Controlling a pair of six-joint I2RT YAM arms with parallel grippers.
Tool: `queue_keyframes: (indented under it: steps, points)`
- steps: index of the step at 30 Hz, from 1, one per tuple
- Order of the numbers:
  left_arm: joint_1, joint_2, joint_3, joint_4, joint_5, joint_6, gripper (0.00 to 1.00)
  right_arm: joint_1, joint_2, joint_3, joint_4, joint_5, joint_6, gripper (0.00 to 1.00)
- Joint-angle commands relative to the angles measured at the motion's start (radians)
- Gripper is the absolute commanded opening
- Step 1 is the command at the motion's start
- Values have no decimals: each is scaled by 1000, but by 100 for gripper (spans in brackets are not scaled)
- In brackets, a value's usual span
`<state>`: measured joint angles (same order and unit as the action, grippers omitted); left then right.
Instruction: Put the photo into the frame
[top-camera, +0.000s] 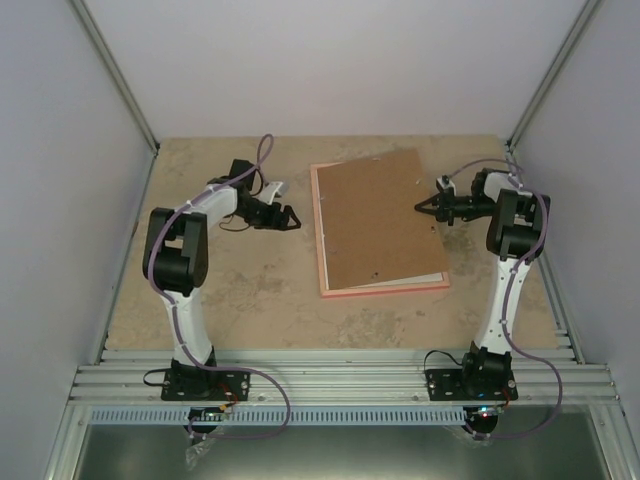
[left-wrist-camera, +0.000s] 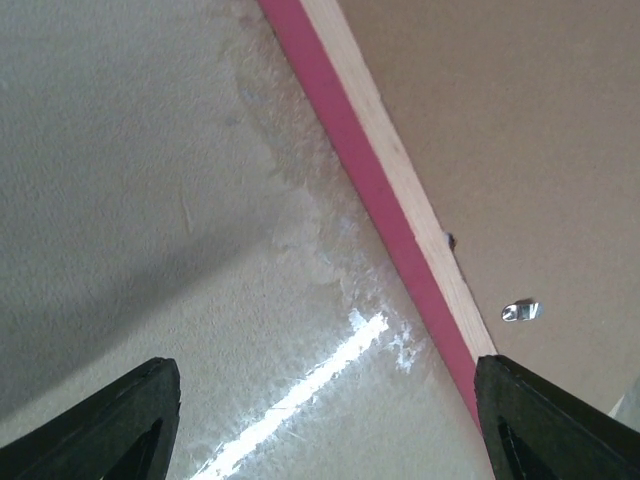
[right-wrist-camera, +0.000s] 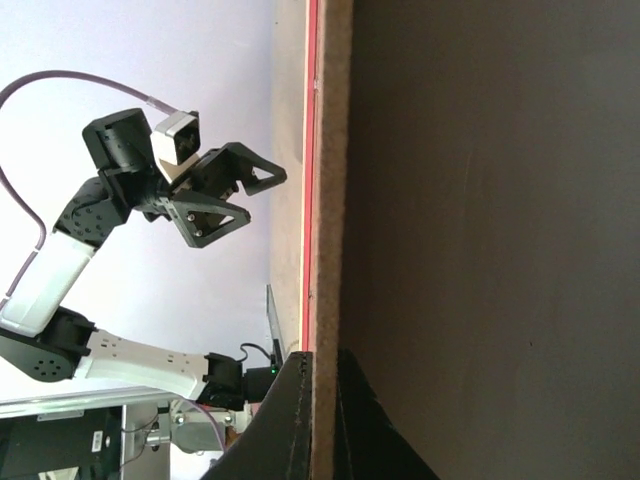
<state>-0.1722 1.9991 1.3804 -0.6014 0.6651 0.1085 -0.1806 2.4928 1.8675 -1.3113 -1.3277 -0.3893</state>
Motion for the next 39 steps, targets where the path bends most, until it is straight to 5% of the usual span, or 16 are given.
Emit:
queue_keyframes:
  steps: [1, 11, 22, 33, 39]
  points:
    - [-2, 32, -8, -14, -10, 17, 83, 4, 17, 35, 54, 13, -5, 1]
    - [1, 40, 7, -21, -22, 19, 82, 75, 9, -140, 18, -64, -94, 1]
    - [63, -10, -58, 38, -24, -21, 82, 95, -265, -478, 641, 103, 381, 1]
    - [93, -34, -63, 78, -39, -36, 83, 131, -427, -564, 725, 325, 467, 40]
    - [94, -49, -84, 107, -40, -42, 83, 170, -493, -573, 716, 433, 464, 46]
